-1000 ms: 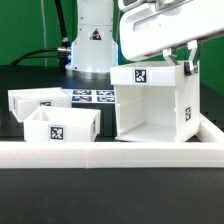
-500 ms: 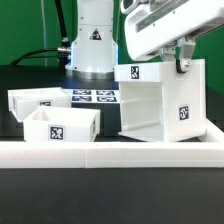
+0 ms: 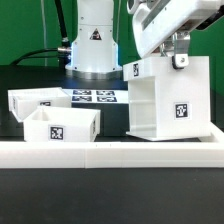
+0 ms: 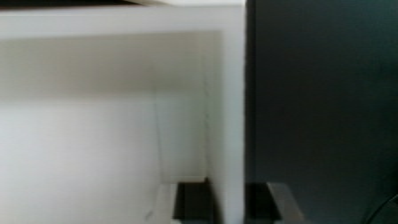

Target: Assemble drawer

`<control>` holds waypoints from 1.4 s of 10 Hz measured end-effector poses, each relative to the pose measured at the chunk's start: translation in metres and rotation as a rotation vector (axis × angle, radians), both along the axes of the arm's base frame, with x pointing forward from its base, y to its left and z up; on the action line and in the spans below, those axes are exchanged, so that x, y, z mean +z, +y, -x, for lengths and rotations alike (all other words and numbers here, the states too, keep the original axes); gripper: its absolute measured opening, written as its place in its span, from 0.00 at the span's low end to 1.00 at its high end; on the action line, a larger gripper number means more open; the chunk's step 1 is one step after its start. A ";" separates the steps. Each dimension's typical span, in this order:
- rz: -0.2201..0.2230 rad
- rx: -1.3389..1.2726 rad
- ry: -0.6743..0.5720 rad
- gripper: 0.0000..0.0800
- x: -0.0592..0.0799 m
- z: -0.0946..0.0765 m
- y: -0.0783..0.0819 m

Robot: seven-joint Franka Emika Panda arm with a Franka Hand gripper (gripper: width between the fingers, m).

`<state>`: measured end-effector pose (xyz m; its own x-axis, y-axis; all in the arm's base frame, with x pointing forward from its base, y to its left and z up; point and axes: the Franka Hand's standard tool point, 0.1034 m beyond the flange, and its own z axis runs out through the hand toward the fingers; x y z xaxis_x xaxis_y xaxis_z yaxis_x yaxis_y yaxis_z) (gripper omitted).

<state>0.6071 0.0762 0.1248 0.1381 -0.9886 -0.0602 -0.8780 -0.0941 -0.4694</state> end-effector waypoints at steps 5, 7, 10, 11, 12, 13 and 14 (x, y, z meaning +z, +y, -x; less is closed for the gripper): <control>-0.060 -0.087 -0.001 0.08 -0.003 -0.014 0.010; -0.069 -0.086 0.007 0.08 -0.004 -0.017 0.012; -0.084 -0.082 0.024 0.08 -0.007 -0.022 0.014; -0.082 -0.079 0.022 0.08 -0.007 -0.022 0.013; -0.081 -0.078 0.022 0.28 -0.007 -0.022 0.013; -0.081 -0.078 0.022 0.45 -0.008 -0.022 0.013; -0.078 -0.072 0.021 0.45 -0.008 -0.022 0.013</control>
Offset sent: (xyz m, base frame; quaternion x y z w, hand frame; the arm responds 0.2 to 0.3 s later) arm 0.0168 0.0065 -0.0162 -0.0082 0.0150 0.0157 0.9997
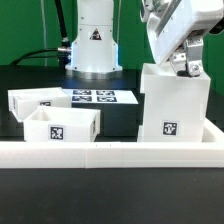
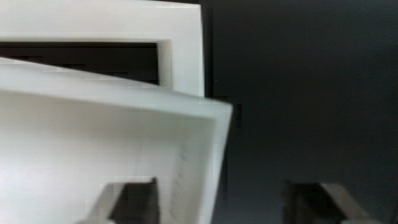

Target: Assemble drawer

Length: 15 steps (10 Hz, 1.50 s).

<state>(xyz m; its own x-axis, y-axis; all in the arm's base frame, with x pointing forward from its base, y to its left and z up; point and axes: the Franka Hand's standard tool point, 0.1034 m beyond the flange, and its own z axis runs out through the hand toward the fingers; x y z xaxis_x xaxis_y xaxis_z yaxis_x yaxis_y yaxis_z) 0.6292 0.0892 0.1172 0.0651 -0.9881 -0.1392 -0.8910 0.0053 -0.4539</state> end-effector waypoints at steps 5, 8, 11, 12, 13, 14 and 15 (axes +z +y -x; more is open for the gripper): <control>0.115 0.243 -0.071 0.80 0.047 0.011 -0.019; 0.192 0.395 -0.096 0.81 0.063 0.019 -0.046; 0.258 0.524 -0.102 0.81 0.058 0.021 -0.048; 0.348 0.707 -0.106 0.81 0.054 0.024 -0.059; 0.415 0.861 -0.105 0.81 0.052 0.027 -0.073; 0.476 0.988 -0.108 0.81 0.051 0.029 -0.088; 0.538 1.119 -0.110 0.81 0.048 0.031 -0.099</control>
Offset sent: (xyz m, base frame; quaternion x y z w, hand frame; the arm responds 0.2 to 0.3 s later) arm -0.0268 0.0030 0.0410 -0.0055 -0.0436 -0.0925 0.9947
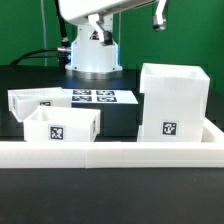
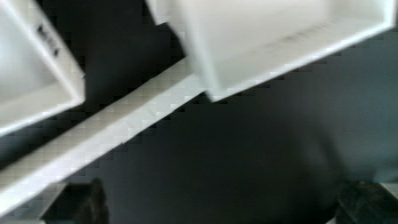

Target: Assemble drawer

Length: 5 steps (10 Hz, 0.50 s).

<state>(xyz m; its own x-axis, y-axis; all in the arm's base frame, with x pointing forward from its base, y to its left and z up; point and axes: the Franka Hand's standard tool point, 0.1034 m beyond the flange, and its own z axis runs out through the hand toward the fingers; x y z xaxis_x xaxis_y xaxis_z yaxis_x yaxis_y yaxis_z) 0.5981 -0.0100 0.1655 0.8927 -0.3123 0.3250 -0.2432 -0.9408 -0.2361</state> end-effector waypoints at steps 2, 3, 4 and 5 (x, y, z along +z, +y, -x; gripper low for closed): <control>0.046 0.094 -0.010 0.81 -0.002 0.001 -0.006; 0.076 0.160 -0.018 0.81 -0.002 0.000 -0.006; 0.088 0.195 -0.018 0.81 -0.002 0.001 -0.008; 0.045 0.159 0.030 0.81 -0.006 0.006 -0.011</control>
Offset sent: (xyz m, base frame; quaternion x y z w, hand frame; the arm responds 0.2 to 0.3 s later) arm 0.0000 0.0000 0.0000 0.0000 0.0000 -0.1938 0.9810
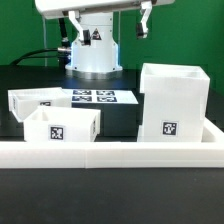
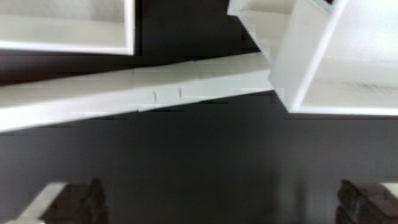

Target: Assemble drawer

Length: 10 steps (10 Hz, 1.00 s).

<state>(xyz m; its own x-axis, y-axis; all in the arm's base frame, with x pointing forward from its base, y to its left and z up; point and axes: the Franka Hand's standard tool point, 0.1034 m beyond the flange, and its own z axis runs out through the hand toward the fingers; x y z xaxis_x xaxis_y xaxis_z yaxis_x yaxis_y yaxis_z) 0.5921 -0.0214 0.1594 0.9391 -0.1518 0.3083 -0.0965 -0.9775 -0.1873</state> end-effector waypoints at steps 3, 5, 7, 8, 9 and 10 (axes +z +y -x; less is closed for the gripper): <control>-0.050 -0.077 0.099 0.81 -0.021 0.013 -0.029; -0.058 -0.083 0.114 0.81 -0.024 0.015 -0.031; -0.058 -0.083 0.116 0.81 -0.025 0.015 -0.031; -0.058 -0.082 0.117 0.81 -0.025 0.015 -0.031; -0.023 -0.032 0.151 0.81 -0.024 0.014 -0.027; 0.002 0.000 0.150 0.81 -0.029 0.014 -0.034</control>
Offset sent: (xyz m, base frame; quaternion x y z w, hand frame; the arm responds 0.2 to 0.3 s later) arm -0.0033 -0.0100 -0.0176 0.0468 -0.0483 0.0923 0.9935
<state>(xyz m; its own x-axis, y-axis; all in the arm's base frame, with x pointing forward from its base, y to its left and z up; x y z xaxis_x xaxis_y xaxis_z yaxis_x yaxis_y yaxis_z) 0.5784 -0.0553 0.1305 0.9747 -0.1509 0.1649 -0.1228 -0.9779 -0.1689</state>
